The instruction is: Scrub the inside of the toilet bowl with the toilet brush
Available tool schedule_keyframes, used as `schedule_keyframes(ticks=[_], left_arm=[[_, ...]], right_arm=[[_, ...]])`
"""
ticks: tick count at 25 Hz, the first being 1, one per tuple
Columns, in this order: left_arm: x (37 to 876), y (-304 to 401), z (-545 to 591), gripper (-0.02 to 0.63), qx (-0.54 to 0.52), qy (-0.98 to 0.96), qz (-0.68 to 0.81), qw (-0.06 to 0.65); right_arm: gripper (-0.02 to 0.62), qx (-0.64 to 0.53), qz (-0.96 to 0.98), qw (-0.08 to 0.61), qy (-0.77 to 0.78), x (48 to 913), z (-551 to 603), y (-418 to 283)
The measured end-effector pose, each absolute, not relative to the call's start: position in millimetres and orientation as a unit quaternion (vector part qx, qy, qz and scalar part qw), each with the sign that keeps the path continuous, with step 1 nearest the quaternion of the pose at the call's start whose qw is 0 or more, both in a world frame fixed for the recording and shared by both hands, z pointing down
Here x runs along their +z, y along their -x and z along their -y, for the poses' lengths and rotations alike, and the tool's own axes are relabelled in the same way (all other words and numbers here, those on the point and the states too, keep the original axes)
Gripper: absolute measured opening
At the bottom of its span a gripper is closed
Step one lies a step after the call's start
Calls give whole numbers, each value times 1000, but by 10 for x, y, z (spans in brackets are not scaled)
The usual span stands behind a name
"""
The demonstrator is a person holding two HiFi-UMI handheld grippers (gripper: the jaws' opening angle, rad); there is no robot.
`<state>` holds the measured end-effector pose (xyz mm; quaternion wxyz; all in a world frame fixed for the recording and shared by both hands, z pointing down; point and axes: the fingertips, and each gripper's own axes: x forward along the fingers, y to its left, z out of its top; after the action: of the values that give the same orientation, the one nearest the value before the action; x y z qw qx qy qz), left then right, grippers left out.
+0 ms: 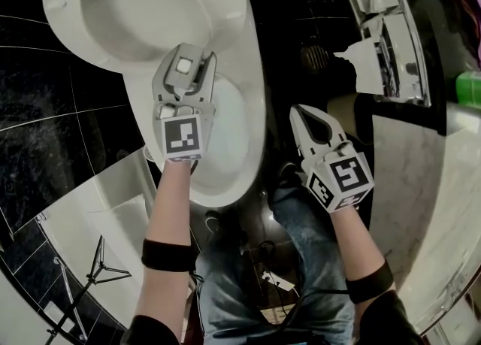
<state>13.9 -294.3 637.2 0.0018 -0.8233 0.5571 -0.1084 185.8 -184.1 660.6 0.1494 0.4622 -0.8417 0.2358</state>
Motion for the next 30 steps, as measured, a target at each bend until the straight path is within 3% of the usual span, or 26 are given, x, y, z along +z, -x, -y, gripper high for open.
schedule_keyframes(ticks=[11,20,30], left_arm=[[6557,1059,2220,247,-164,785,-597,-15],[6578,1120,1359,247,-171,791,-584,-69],[6652,767,658,247,-167,799,-563,-129]], right_arm=[[5,243,854,159,-432,6575,1636,-1309],[5,252,861,168,-409,6425,1327,-966],[5,244,857,173,-420,6159,1131,-1120]])
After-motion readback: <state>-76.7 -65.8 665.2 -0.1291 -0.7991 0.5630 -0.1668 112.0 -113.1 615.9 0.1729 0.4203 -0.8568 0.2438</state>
